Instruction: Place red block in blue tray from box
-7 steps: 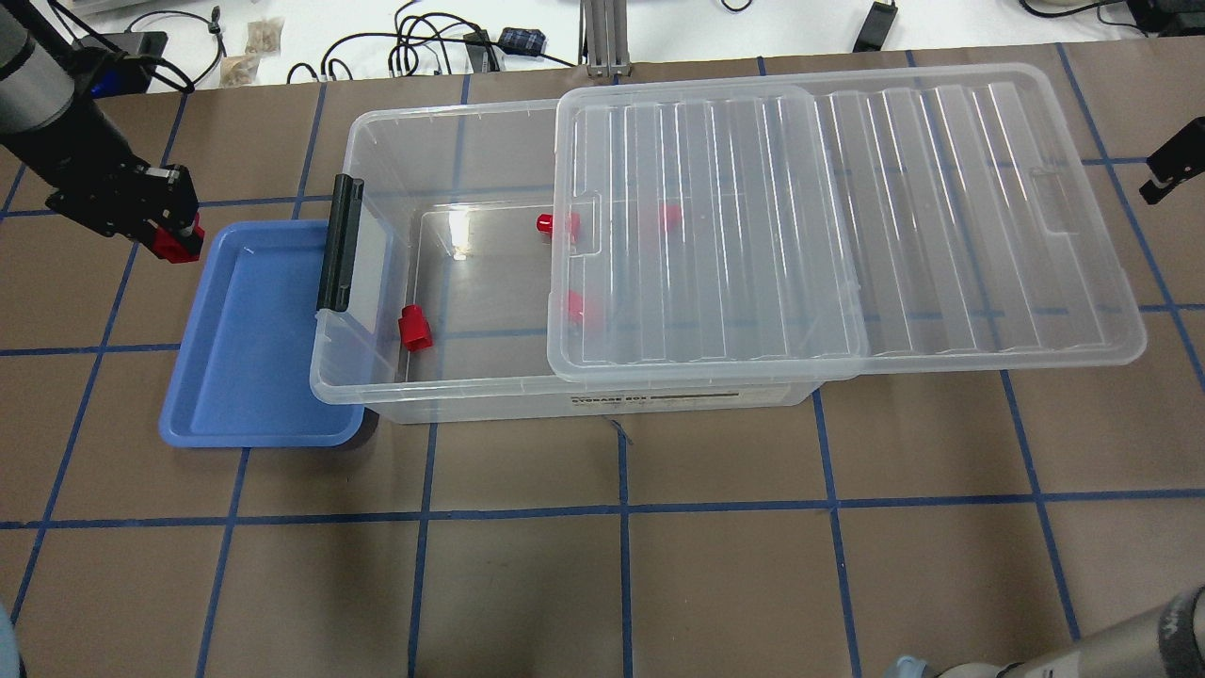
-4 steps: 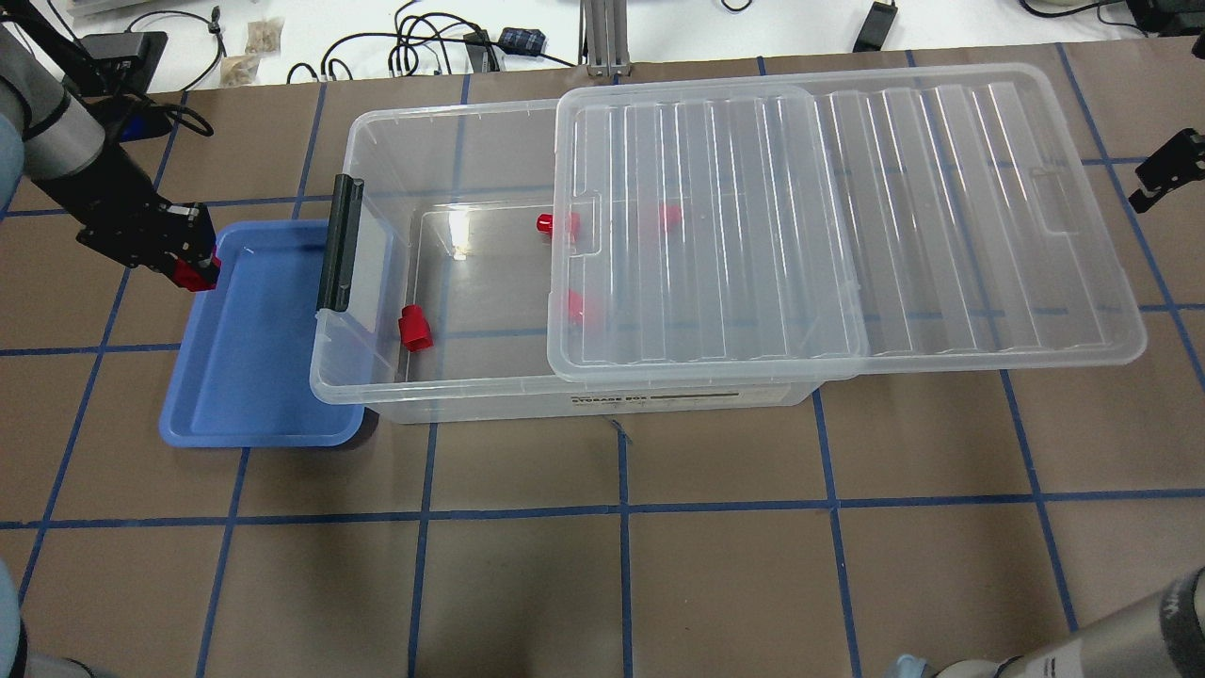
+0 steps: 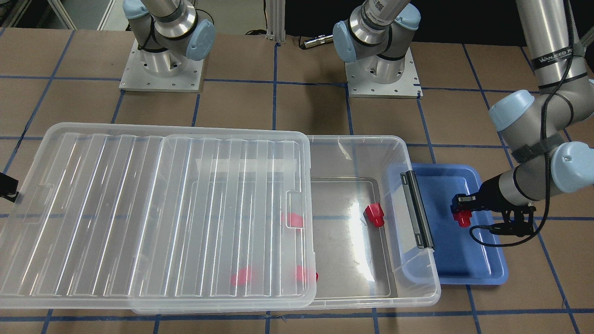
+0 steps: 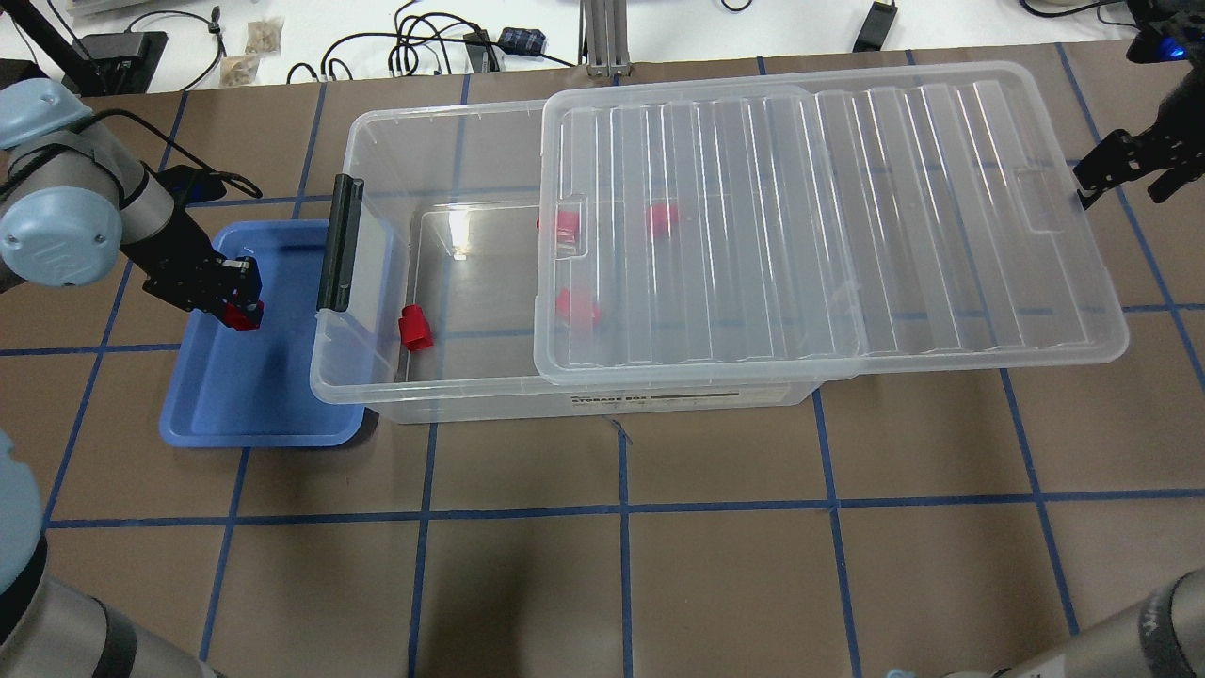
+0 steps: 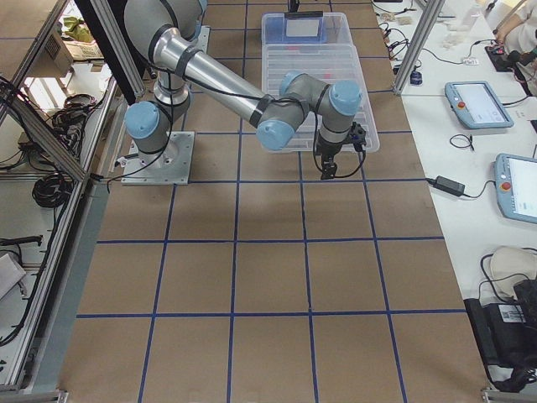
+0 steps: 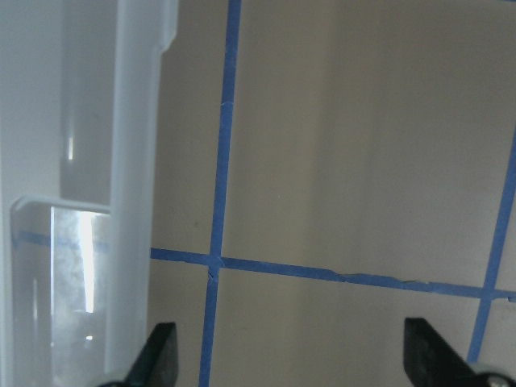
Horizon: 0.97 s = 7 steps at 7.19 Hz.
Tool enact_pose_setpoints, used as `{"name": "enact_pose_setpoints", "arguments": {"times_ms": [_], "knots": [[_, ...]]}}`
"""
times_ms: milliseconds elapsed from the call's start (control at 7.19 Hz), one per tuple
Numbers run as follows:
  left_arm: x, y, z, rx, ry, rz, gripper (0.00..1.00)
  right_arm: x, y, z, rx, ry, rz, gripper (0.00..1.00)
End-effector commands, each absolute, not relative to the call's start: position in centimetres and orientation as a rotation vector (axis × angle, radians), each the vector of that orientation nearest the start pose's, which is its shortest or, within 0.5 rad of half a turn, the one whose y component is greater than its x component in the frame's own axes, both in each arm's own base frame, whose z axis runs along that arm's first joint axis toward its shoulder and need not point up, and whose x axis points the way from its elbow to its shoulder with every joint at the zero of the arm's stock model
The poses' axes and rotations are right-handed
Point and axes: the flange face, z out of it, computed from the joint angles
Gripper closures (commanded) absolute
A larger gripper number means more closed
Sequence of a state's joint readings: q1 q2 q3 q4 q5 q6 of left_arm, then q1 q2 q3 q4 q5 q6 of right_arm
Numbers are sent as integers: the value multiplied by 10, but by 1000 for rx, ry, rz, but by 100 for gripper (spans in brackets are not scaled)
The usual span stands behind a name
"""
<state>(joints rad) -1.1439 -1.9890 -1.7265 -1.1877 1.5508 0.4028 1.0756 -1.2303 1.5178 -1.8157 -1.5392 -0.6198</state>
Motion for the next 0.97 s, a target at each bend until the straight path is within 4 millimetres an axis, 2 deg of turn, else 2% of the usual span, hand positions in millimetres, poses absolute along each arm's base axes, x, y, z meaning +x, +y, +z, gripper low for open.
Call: {"name": "enact_pose_setpoints", "arguments": {"times_ms": [0,278,417,557,696,835], "knots": [[119,-587,199,-41,3232,318,100,-134,-613,351,-224,3088,29,0],[124,-586,189,3,3190,368,100,-112,-617,351,-222,3089,31,0],[125,-588,185,9,3190,370,100,-95,-620,351,-194,3091,34,0],[125,-588,184,8,3191,363,94,-78,-622,352,-154,3095,34,0],[125,-588,184,8,3194,361,82,-52,-625,352,-135,3098,35,0],[125,-588,184,7,3197,359,65,-22,-627,354,-86,3104,33,0]]}}
